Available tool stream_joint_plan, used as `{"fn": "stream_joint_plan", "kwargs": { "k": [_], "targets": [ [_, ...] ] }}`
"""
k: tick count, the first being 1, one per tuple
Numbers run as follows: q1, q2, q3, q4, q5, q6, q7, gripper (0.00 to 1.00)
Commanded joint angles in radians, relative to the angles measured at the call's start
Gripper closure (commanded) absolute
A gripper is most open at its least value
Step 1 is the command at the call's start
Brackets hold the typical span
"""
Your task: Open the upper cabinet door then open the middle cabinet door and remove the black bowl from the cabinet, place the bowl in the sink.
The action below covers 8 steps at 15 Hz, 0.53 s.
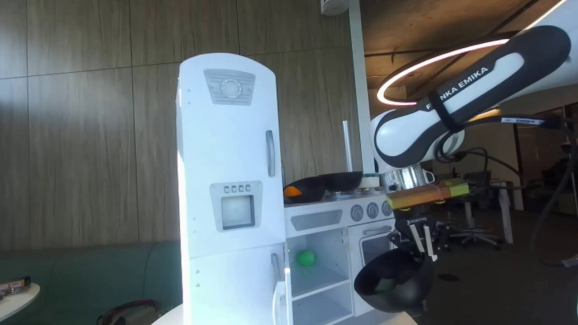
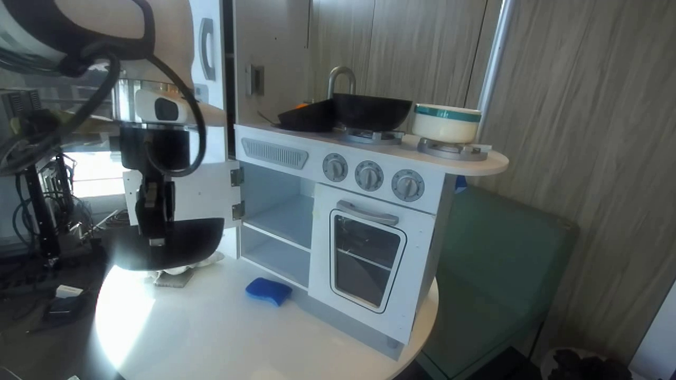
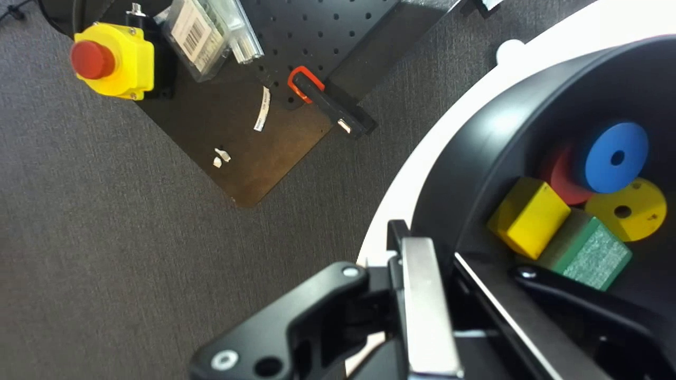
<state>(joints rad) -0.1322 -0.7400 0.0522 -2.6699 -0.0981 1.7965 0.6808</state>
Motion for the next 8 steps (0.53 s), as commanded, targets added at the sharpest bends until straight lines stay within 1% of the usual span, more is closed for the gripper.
{"fn": "stream_joint_plan", "kwargs": {
  "k": [1,5,8],
  "targets": [
    [-0.009,-0.131,0.017,0.051,0.016,-0.093,-0.023,0.98],
    [-0.003,-0.204,0.067,0.164,0.038,-0.179,0.007,0.98],
    [-0.002,-0.199,0.121,0.301,0.089,-0.232,0.046,0.98]
  ]
}}
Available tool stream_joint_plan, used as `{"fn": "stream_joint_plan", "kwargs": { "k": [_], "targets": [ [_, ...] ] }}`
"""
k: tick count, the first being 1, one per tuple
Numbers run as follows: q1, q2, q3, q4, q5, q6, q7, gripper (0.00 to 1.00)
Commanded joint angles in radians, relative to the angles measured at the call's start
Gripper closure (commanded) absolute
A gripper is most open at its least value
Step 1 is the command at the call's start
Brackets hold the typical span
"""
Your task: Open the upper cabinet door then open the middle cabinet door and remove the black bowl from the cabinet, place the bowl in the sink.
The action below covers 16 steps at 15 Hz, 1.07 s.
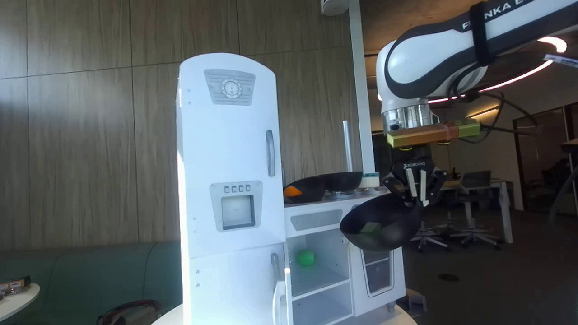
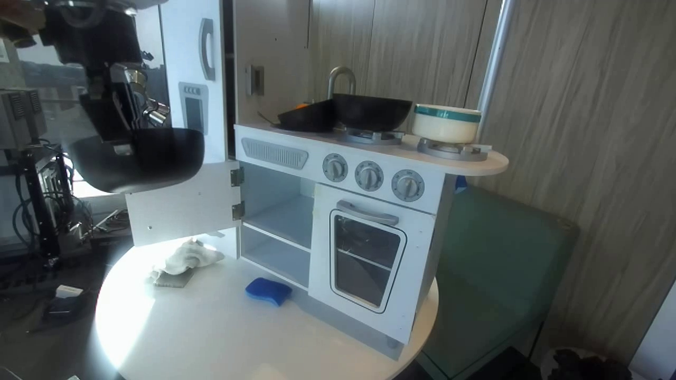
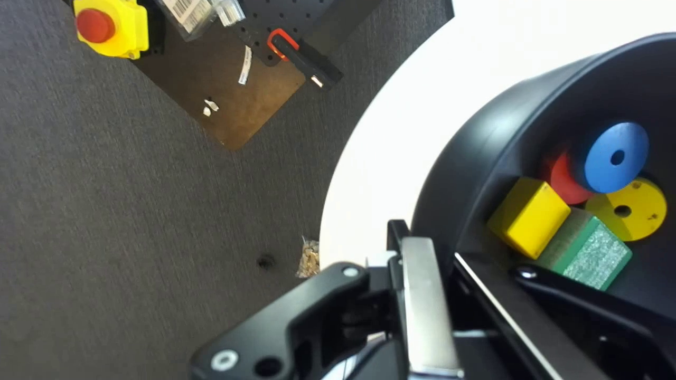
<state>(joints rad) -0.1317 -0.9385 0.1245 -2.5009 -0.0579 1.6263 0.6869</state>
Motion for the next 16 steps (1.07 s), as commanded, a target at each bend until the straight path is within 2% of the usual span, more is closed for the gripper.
{"fn": "stream_joint_plan", "kwargs": {
  "k": [1,6,8,12,16],
  "targets": [
    [-0.003,0.013,0.064,0.179,0.069,-0.077,0.053,0.98],
    [-0.023,0.164,0.161,0.432,0.098,-0.096,0.139,0.98],
    [-0.034,0.274,0.19,0.537,0.08,-0.089,0.177,0.98],
    [-0.057,0.484,0.191,0.725,0.023,-0.088,0.287,0.98],
    [-0.062,0.646,0.141,0.849,-0.063,-0.092,0.479,0.98]
  ]
}}
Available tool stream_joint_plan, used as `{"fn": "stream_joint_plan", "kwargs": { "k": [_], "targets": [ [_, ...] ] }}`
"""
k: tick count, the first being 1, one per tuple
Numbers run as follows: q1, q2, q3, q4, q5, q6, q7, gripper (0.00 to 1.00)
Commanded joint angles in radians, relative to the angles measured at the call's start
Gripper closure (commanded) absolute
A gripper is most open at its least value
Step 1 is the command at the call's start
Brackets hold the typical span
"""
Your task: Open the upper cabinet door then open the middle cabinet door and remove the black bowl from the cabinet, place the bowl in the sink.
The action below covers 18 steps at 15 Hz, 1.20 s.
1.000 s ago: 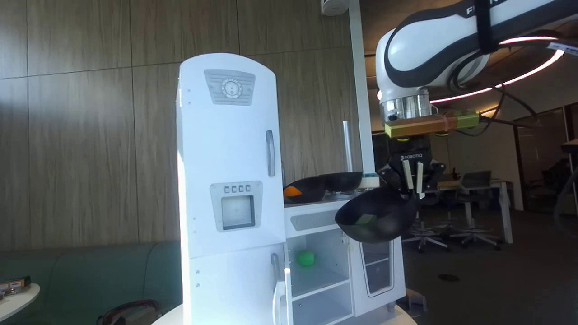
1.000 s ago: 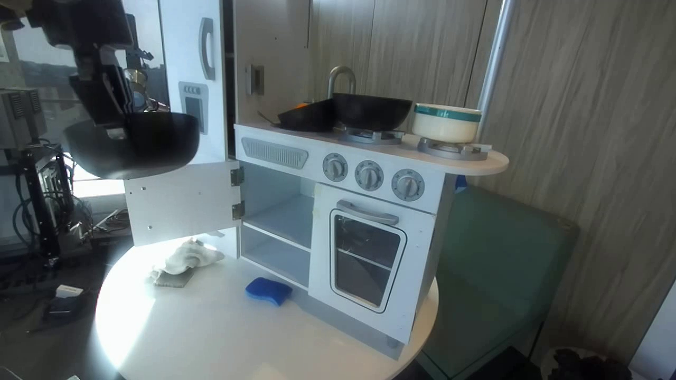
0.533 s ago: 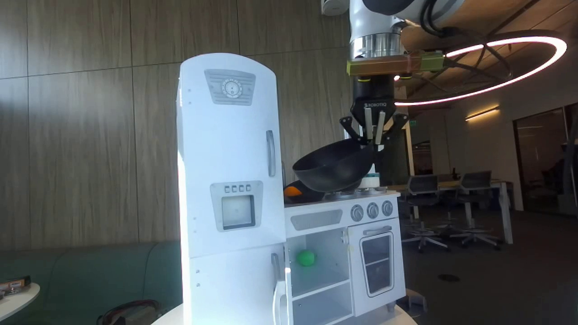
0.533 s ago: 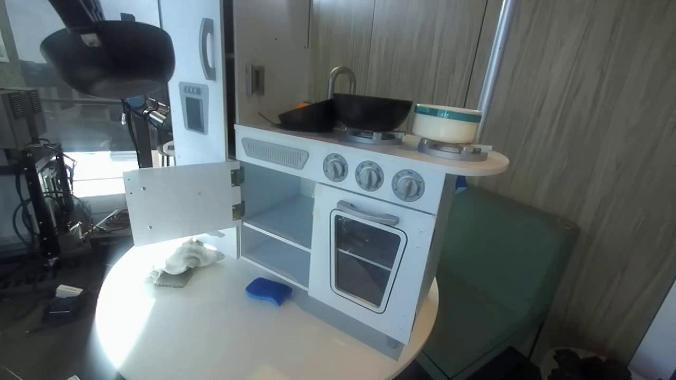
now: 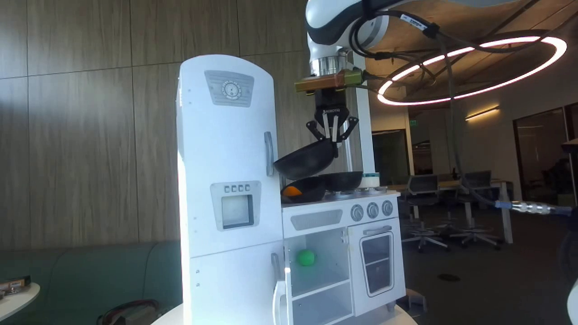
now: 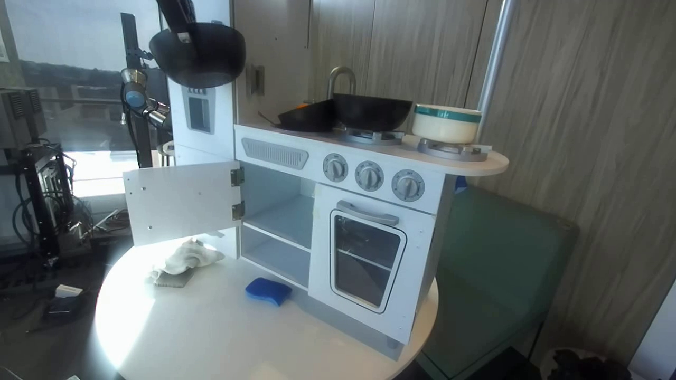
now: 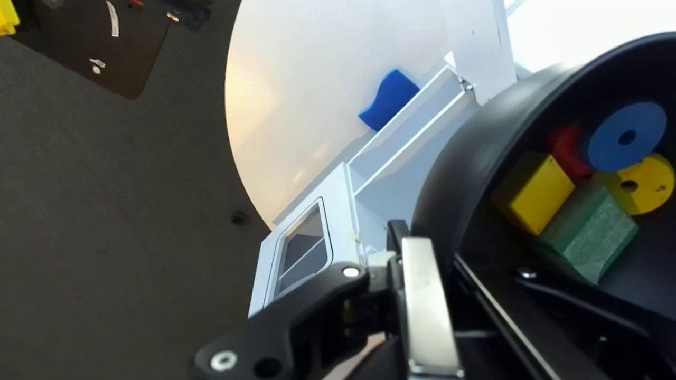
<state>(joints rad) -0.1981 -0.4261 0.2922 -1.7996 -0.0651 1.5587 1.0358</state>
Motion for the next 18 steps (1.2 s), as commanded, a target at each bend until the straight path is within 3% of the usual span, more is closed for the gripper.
{"fn": "stream_joint_plan", "kwargs": {
  "k": [1,4,8,18],
  "targets": [
    [0.011,0.164,-0.042,0.173,-0.076,-0.023,0.178,0.98],
    [0.043,0.24,-0.083,0.239,-0.122,0.009,0.294,0.98],
    [0.092,0.322,-0.121,0.317,-0.157,0.035,0.357,0.98],
    [0.163,0.499,-0.222,0.442,-0.166,0.072,0.342,0.98]
  ]
}}
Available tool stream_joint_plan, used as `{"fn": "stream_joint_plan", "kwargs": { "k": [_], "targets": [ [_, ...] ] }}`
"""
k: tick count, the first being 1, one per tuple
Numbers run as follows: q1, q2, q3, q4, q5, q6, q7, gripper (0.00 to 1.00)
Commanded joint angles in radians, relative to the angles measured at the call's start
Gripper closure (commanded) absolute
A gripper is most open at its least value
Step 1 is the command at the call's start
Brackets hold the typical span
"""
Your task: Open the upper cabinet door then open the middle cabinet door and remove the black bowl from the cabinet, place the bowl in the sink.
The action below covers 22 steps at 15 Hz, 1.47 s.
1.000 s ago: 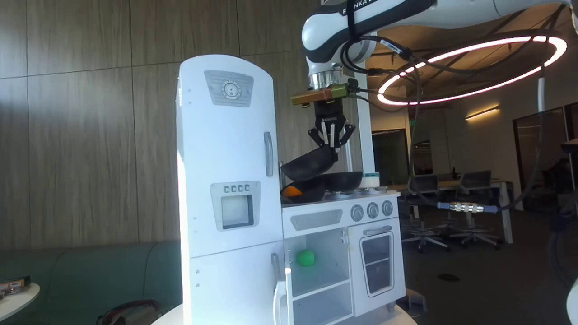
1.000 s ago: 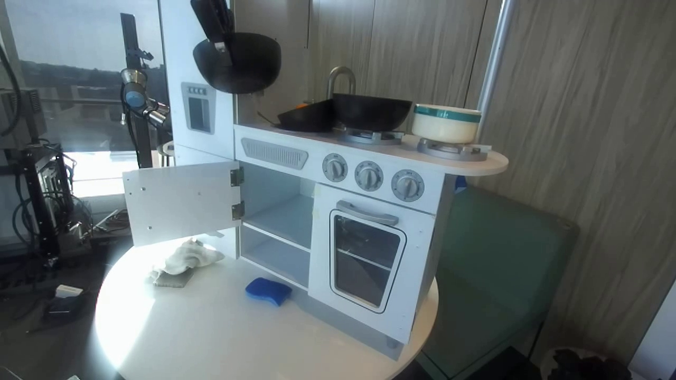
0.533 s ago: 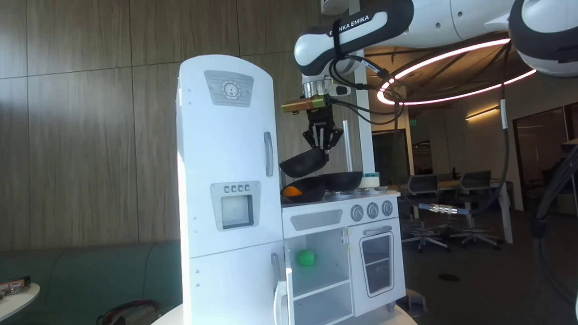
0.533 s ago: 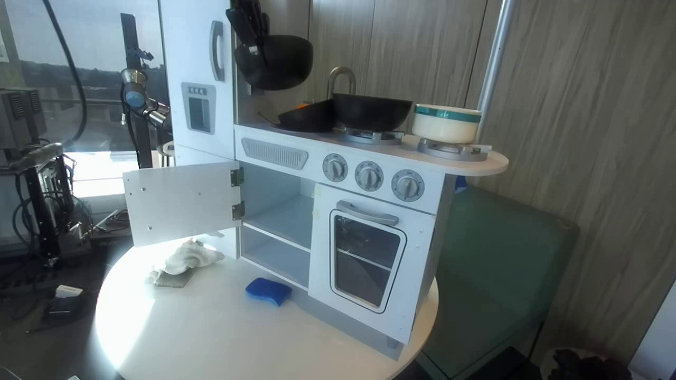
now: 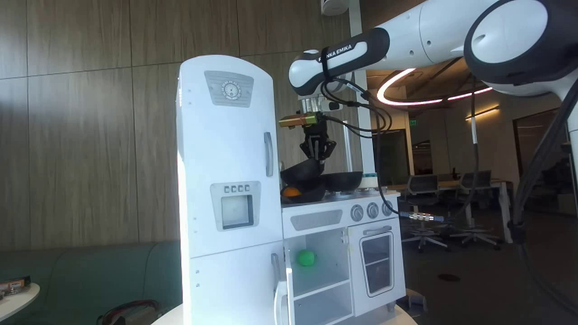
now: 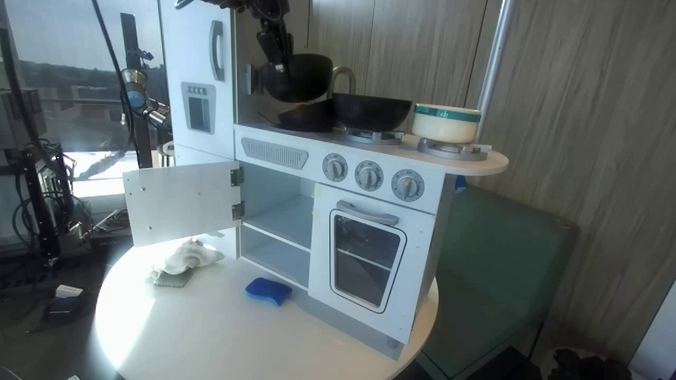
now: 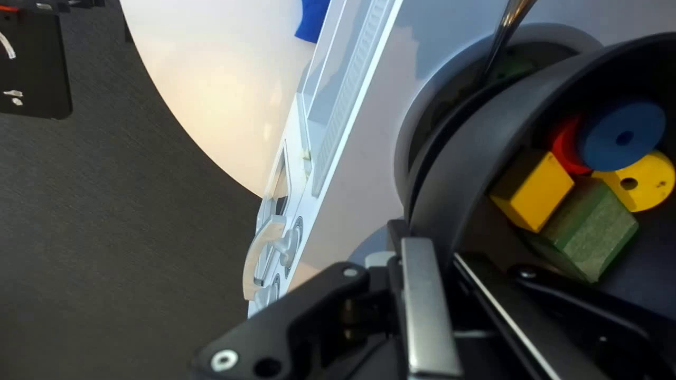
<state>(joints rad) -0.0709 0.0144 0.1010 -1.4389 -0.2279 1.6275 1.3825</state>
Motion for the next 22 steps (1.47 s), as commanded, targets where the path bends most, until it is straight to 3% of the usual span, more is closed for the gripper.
{"fn": "stream_joint_plan", "kwargs": {
  "k": [1,2,3,4,6,15,22],
  "targets": [
    [0.042,0.07,-0.037,0.086,0.002,0.005,-0.006,0.98],
    [0.048,0.078,-0.042,0.086,0.011,0.012,-0.008,0.95],
    [0.054,0.08,-0.045,0.086,0.013,0.018,-0.006,0.69],
    [0.032,0.071,-0.018,0.07,0.016,0.032,-0.01,0.94],
    [0.032,0.058,-0.018,0.05,0.015,0.047,-0.011,0.64],
    [0.021,0.003,-0.024,-0.008,0.045,0.078,-0.02,0.01],
    [0.043,-0.089,-0.002,-0.075,0.053,0.015,-0.019,0.0]
  ]
}}
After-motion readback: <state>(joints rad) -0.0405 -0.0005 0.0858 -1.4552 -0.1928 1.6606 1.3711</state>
